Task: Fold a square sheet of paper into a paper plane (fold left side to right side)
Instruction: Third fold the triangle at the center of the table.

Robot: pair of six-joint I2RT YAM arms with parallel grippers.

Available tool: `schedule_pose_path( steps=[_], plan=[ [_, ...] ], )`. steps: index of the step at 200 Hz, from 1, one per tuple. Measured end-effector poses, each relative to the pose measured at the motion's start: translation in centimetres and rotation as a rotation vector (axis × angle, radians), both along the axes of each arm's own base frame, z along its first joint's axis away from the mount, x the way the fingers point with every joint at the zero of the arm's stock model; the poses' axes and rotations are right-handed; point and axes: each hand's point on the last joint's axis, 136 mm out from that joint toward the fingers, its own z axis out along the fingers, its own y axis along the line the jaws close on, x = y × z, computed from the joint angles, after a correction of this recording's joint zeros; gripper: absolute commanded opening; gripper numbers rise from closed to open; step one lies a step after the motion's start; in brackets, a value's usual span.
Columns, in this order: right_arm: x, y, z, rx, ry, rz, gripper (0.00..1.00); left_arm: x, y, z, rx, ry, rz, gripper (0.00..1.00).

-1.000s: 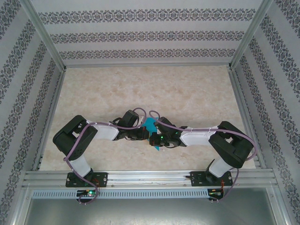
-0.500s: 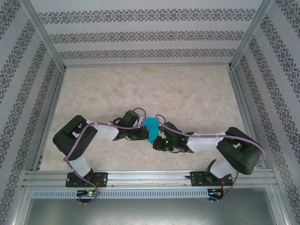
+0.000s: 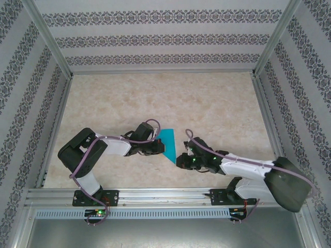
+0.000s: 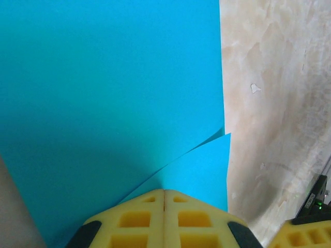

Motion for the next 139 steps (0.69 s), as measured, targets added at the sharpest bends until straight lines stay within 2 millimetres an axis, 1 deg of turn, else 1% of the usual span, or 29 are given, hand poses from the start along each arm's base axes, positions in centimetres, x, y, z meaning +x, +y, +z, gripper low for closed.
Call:
schedule_pose_path(
  steps=[9,18,39,55,75,87,106,123,139],
  plan=[
    [0.8,-0.5,1.0,0.019,-0.033,-0.022,0.29,0.0,0.0,0.0,-0.007,-0.001,0.015,0.00],
    [1.5,-1.0,1.7,0.029,-0.067,-0.035,0.34,0.0,0.0,0.1,-0.013,-0.002,0.028,0.00],
    [2.8,-2.2,2.5,0.021,-0.133,-0.051,0.45,0.1,0.0,0.3,-0.011,-0.010,0.050,0.09],
    [3.4,-3.0,2.5,-0.002,-0.168,-0.044,0.49,0.0,0.3,0.5,0.007,-0.013,0.060,0.13],
    [3.9,-3.5,2.3,-0.039,-0.199,-0.014,0.51,0.0,1.0,1.3,0.032,-0.030,0.073,0.18],
    [4.3,-3.4,2.3,-0.056,-0.214,0.013,0.51,0.1,1.4,2.4,0.037,-0.057,0.077,0.20],
    [5.0,-2.6,2.5,-0.067,-0.237,0.074,0.53,0.6,2.1,4.5,0.032,-0.113,0.087,0.24],
    [5.8,-1.6,2.6,-0.069,-0.251,0.131,0.53,1.6,3.4,6.2,0.028,-0.160,0.122,0.25],
    [6.4,-0.6,2.4,-0.067,-0.255,0.184,0.53,2.3,4.6,7.3,0.026,-0.189,0.155,0.26]
  ],
)
